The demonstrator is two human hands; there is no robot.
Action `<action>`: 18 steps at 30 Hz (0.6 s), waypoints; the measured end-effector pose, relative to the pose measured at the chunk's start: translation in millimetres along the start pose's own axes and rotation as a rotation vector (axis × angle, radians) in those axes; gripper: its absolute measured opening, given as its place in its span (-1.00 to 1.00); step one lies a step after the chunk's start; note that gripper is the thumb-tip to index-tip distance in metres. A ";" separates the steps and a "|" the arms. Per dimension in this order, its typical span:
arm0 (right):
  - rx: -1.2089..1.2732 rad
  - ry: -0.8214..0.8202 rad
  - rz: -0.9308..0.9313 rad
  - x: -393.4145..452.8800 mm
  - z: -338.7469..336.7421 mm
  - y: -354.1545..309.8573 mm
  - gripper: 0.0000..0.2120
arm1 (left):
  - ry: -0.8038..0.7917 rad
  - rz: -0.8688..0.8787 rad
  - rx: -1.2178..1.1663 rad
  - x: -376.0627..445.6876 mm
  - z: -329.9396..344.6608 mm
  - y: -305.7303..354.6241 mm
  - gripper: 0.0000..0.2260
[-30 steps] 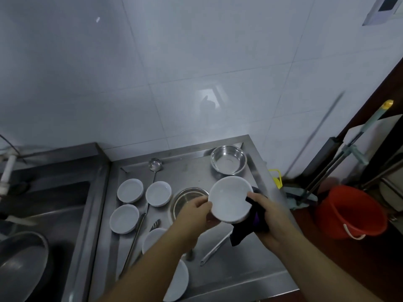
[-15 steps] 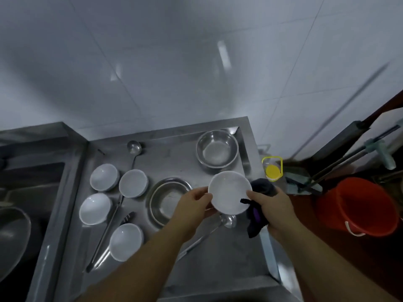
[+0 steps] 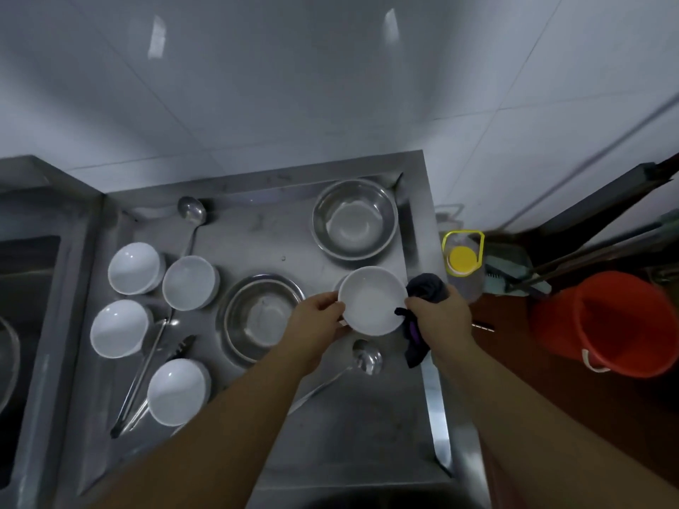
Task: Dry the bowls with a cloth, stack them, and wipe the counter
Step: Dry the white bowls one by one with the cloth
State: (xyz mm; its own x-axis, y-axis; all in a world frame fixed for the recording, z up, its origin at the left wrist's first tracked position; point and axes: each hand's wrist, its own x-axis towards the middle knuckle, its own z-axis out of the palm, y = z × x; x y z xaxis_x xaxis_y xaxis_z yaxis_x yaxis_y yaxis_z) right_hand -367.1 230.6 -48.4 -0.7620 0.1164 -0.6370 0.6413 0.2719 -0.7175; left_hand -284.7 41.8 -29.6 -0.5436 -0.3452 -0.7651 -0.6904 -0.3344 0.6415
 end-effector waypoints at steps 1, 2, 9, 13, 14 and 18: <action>-0.030 0.000 0.005 3.5 4.4 2.4 -0.74 | 0.021 -0.007 0.016 6.6 -0.2 -3.6 -0.73; -0.058 0.002 0.000 6.8 8.9 4.5 -0.72 | 0.045 -0.012 0.036 13.1 -0.7 -7.1 -0.71; -0.174 0.026 -0.075 25.0 35.0 14.2 -0.74 | 0.197 0.020 0.128 37.9 -2.2 -21.3 -0.76; -0.214 0.016 -0.113 27.0 42.7 17.9 -0.76 | 0.258 0.025 0.155 44.5 -3.5 -25.5 -0.78; -0.223 0.016 -0.117 26.9 43.6 18.2 -0.76 | 0.270 0.026 0.161 45.7 -3.3 -25.9 -0.78; -0.275 0.003 -0.109 27.5 42.8 16.4 -0.77 | 0.292 0.051 0.216 46.1 -1.7 -28.2 -0.80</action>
State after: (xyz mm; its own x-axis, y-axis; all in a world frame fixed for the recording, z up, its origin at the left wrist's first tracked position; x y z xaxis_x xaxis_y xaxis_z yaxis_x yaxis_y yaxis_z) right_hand -373.7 197.4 -89.8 -0.8258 0.0752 -0.5589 0.5075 0.5313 -0.6784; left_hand -289.5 33.8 -82.8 -0.4418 -0.6032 -0.6641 -0.7678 -0.1286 0.6276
